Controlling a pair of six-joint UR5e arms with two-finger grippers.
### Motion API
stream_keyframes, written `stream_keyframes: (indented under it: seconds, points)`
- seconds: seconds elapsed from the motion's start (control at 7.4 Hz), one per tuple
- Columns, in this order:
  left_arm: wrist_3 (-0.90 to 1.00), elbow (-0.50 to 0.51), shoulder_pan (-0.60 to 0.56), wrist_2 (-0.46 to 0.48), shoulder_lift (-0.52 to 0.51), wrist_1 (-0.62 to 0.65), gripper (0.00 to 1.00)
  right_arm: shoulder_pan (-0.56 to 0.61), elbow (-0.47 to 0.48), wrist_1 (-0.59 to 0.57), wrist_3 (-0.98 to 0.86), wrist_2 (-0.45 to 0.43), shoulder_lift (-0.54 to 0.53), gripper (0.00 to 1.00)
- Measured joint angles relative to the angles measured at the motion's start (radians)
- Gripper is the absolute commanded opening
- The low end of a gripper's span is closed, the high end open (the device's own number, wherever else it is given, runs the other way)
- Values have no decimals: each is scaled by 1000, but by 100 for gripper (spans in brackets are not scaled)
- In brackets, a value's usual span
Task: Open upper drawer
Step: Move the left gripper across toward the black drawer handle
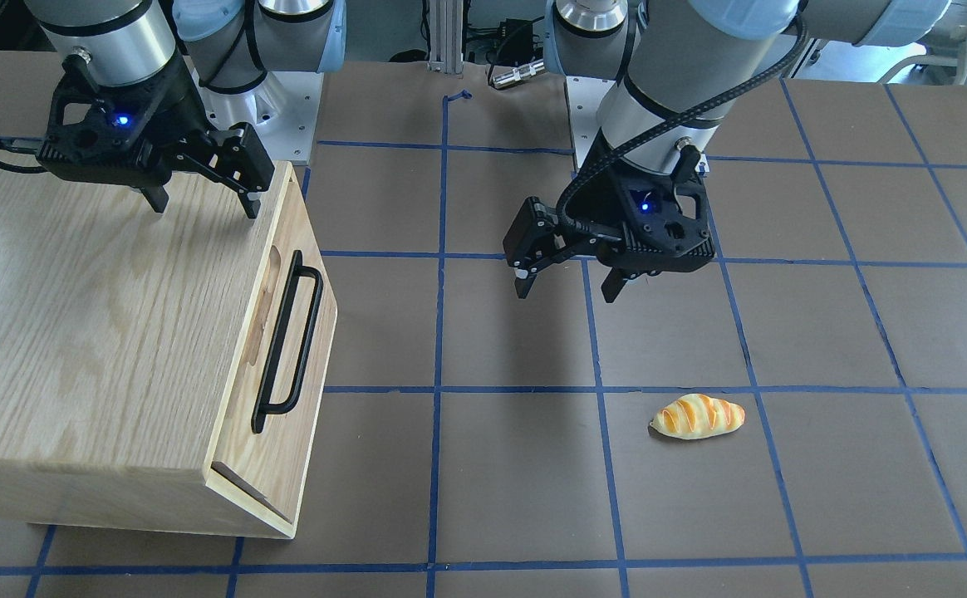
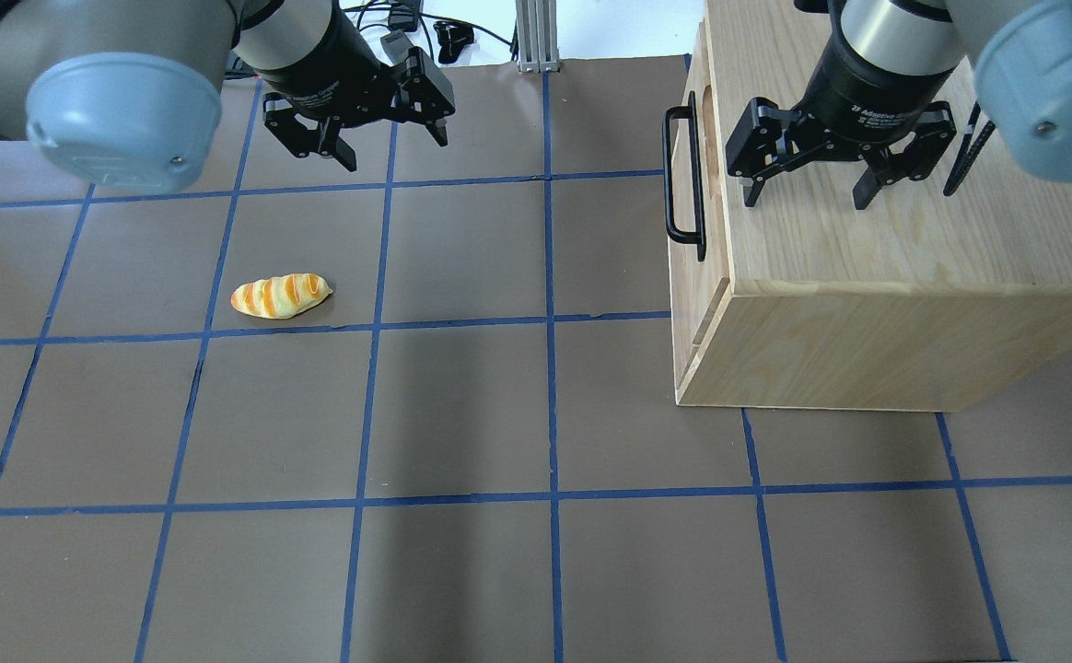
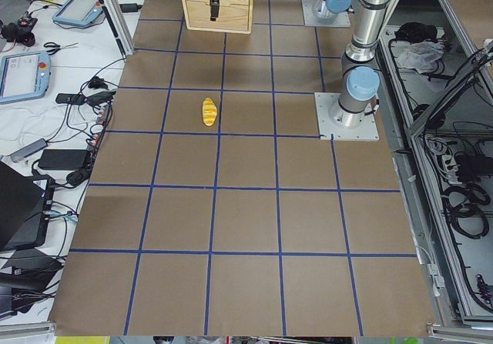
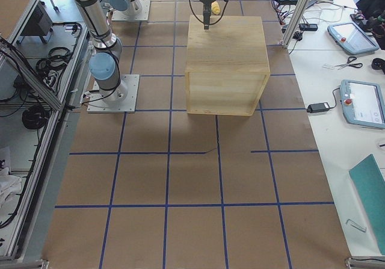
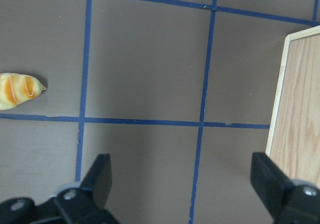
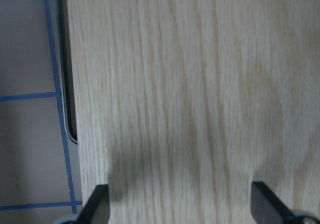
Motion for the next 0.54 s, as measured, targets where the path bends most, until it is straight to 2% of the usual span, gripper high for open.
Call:
stream_keyframes:
  seconds: [0.54]
  points:
    - [-90,50,-56,-66,-95,88,100,0,0,0,0,0,0,100]
